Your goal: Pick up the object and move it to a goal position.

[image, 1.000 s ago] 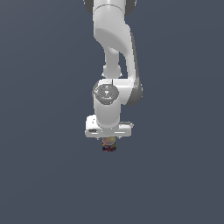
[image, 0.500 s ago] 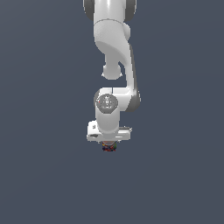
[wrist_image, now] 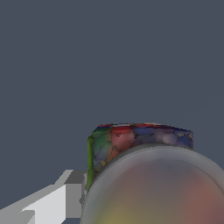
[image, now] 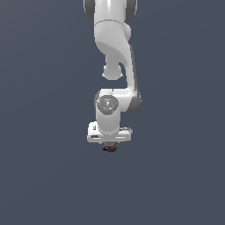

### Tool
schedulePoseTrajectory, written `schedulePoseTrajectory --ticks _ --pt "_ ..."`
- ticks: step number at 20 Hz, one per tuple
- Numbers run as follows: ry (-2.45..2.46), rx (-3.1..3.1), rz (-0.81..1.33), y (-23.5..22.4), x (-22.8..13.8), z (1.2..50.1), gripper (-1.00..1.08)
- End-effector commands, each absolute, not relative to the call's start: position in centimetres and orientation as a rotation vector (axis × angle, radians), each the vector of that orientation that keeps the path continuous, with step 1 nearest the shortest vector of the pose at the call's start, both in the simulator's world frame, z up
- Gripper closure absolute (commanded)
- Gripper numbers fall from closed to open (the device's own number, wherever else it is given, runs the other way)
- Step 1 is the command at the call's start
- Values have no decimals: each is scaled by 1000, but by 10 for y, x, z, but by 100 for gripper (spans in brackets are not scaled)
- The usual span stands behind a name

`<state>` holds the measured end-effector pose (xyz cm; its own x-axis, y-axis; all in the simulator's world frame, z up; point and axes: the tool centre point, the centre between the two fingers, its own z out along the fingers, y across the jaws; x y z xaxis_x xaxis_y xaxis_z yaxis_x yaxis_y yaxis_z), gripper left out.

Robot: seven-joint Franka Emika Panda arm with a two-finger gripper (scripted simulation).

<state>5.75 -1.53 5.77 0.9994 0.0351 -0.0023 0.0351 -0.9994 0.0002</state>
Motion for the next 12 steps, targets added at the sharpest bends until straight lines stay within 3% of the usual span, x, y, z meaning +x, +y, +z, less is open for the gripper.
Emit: schedulePoseTrajectory --ticks 1,12 --pt "56 3141 -1 -15 58 58 108" --pt "56 3141 -3 -22 51 77 108"
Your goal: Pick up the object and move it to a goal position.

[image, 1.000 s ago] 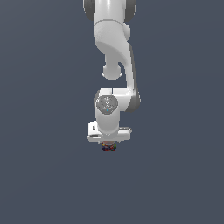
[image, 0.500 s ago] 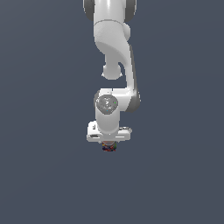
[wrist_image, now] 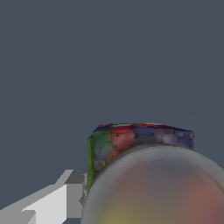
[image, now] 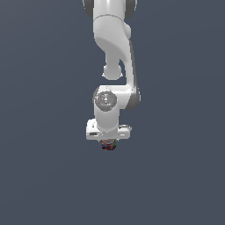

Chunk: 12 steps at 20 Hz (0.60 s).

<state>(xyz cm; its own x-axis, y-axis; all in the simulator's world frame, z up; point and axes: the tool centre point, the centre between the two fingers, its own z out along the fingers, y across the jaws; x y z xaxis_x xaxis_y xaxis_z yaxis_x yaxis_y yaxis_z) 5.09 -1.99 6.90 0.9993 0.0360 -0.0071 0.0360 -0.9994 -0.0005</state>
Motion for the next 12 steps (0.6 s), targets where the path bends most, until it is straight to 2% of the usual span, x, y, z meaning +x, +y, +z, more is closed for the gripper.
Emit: schedulePoseTrajectory --ticks 1,12 --pt "-56 -3141 3 -24 49 82 108" --pt "-56 -3141 2 -55 19 169 108"
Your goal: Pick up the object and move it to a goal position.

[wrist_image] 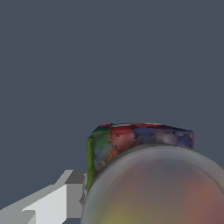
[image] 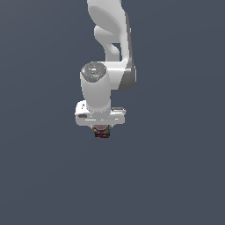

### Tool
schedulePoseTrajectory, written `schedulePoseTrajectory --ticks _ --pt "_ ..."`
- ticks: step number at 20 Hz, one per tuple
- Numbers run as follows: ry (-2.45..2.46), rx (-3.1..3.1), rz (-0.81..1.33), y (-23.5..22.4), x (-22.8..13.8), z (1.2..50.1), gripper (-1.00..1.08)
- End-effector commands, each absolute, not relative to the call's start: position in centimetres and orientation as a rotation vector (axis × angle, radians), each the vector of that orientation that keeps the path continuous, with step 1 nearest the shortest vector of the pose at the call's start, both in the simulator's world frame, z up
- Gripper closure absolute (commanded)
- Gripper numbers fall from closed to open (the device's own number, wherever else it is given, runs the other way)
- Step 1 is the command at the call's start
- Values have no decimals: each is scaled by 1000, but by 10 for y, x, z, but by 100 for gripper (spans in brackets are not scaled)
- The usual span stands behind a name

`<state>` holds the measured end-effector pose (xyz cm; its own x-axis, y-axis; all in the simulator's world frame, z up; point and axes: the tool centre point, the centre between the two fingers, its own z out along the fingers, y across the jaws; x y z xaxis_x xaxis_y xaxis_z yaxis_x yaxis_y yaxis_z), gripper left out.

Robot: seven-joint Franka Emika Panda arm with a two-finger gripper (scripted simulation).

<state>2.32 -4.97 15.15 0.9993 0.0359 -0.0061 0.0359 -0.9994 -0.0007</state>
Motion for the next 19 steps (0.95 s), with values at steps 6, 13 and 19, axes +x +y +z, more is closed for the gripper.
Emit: schedulePoseTrajectory --ticks 6,13,19 --pt "-56 -3141 1 -75 2 223 108" --pt "-56 -3140 0 -90 -10 265 108" --pt "-56 -3141 0 -95 -13 277 108"
